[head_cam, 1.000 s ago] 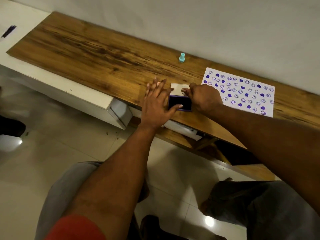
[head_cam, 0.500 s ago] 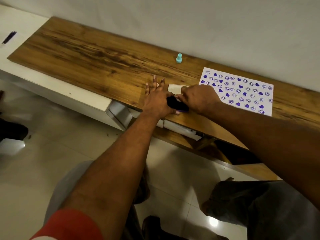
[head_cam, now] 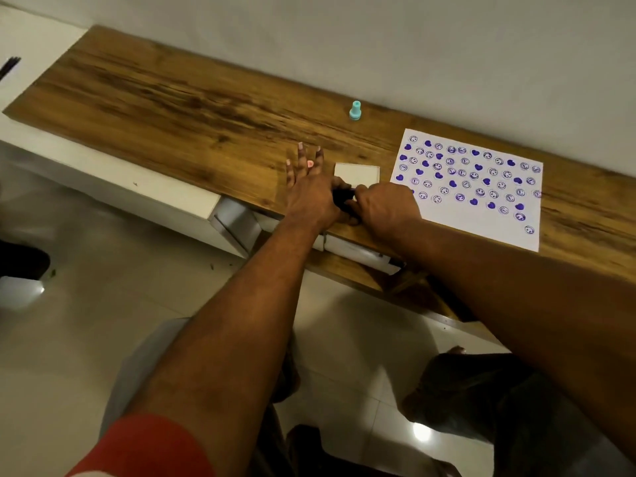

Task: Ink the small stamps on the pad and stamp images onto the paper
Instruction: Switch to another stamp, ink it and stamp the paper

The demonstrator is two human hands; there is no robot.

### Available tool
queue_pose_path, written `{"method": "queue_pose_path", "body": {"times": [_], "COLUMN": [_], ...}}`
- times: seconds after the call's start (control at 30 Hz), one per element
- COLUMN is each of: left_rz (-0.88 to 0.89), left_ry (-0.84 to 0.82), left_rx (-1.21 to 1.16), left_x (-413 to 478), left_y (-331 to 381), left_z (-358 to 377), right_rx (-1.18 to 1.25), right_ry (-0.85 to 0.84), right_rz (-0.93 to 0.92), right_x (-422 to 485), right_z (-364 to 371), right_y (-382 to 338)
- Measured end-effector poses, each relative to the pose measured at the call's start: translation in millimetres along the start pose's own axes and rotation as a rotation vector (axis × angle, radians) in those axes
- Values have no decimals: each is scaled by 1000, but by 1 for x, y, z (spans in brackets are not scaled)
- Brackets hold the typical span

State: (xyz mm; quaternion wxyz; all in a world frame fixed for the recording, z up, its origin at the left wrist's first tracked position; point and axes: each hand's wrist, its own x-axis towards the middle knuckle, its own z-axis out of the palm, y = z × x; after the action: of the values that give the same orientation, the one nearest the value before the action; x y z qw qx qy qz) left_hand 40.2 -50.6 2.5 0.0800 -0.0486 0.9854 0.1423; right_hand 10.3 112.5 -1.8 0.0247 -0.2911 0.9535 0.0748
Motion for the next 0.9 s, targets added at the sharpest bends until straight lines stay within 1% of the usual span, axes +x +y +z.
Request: {"method": "queue_pose_path", "body": {"times": [0.1,0.3,0.4,0.53,0.57,0.6,0.67,0.7,0.73,0.8,0.9], "left_rz": [-8,2,4,-22,-28,-33,-34,-24,-5,63,231], "left_ry": [6,29,32,20,16,15,23,35,50,87,122], "left_rx": [1,15,18,68,90,110,148,160,164,175,218], "left_x": [0,-1,-2,-4,-4,-3,-4,-4,-4,-4,-5], "left_y": [2,4,6,9,11,12,16,19,23,40,80], "left_z": [0,3,3,-2,-3,-4,-5,-5,-5,-4,5], "right_rx": [-7,32,69,106,158,260,573,678,702,632,541], "right_ry": [-46,44,56,1,16,56,186,248,282,285,214], "right_rz": [17,43,32,-7,37,115,306,374,420,472,477], "right_x": [-1,-5,-7,-1,-2,-3,-12,-19,-28,-45,-65], "right_z": [-4,5,7,1,-1,-2,-2,0,3,12,27], "right_y": [-1,0,1,8,14,22,48,64,81,114,148]}}
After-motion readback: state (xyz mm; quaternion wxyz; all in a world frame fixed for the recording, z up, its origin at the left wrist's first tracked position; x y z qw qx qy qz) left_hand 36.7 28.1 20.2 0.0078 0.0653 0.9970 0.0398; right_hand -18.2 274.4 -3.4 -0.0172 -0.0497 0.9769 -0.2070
